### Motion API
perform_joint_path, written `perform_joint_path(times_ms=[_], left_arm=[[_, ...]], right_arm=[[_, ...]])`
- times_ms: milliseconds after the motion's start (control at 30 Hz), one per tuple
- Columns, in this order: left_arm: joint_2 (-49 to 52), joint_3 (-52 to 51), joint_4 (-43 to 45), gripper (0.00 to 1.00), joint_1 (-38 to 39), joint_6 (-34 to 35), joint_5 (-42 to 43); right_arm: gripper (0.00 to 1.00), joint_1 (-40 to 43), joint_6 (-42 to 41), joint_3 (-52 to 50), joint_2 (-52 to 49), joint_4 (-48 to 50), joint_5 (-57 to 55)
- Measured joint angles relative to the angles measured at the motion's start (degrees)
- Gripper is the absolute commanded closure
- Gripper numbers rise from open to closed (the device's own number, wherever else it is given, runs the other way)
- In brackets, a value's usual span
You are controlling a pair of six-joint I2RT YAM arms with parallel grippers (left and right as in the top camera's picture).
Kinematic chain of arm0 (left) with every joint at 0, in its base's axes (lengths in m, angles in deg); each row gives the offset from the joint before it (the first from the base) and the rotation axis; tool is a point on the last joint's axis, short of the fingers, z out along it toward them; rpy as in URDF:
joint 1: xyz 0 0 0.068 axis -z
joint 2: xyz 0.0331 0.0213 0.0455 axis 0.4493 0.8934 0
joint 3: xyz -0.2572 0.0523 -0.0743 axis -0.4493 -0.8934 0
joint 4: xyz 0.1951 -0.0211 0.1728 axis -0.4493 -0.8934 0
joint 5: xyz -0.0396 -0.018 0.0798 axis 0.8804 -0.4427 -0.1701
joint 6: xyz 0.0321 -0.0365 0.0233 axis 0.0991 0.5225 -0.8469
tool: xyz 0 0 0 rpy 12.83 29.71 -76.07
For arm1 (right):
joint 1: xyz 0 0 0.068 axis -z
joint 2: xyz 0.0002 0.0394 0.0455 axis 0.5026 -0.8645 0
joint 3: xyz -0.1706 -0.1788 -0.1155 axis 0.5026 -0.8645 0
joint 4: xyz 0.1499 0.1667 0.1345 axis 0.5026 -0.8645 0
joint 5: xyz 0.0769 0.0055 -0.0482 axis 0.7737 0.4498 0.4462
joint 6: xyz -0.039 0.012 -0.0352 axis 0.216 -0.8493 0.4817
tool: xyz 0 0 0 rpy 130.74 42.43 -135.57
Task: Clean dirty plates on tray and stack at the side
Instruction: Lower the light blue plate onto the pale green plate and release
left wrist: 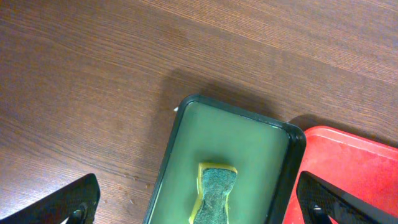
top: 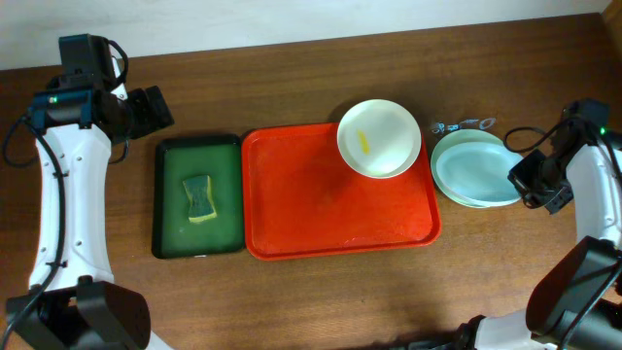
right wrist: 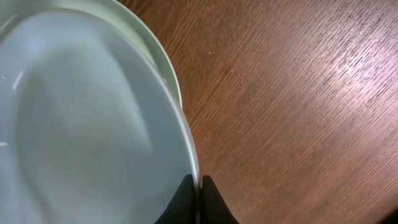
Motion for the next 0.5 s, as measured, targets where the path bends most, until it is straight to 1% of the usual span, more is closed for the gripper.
perform_joint_path(times_ms=[200, 233, 267, 300, 333, 400, 500], left_arm=[[0.0, 0.0, 0.0, 0.01, 0.0, 0.0, 0.0], [0.0, 0.0, 0.0, 0.01, 0.0, 0.0, 0.0], [0.0, 0.0, 0.0, 0.01, 0.0, 0.0, 0.0], [0.0, 0.0, 0.0, 0.01, 0.0, 0.0, 0.0], [0.0, 0.0, 0.0, 0.01, 0.0, 0.0, 0.0], [0.0, 0.0, 0.0, 0.01, 0.0, 0.0, 0.0], [0.0, 0.0, 0.0, 0.01, 0.0, 0.0, 0.0]], right_arm=[[0.95, 0.0, 0.0, -3.0, 0.0, 4.0, -0.6], [0.82, 0.0, 0.0, -3.2, 0.0, 4.5, -0.6], [0.75, 0.0, -0.1, -3.3, 0.0, 4.9, -0.6], [0.55, 0.0, 0.2, -3.3, 0.0, 5.3, -0.6], [0.48, 0.0, 0.1, -3.3, 0.0, 5.6, -0.7], [0.41, 0.0, 0.5, -3.3, 0.0, 5.9, -0.8], [0.41, 0.0, 0.8, -3.3, 0.0, 5.9, -0.8]])
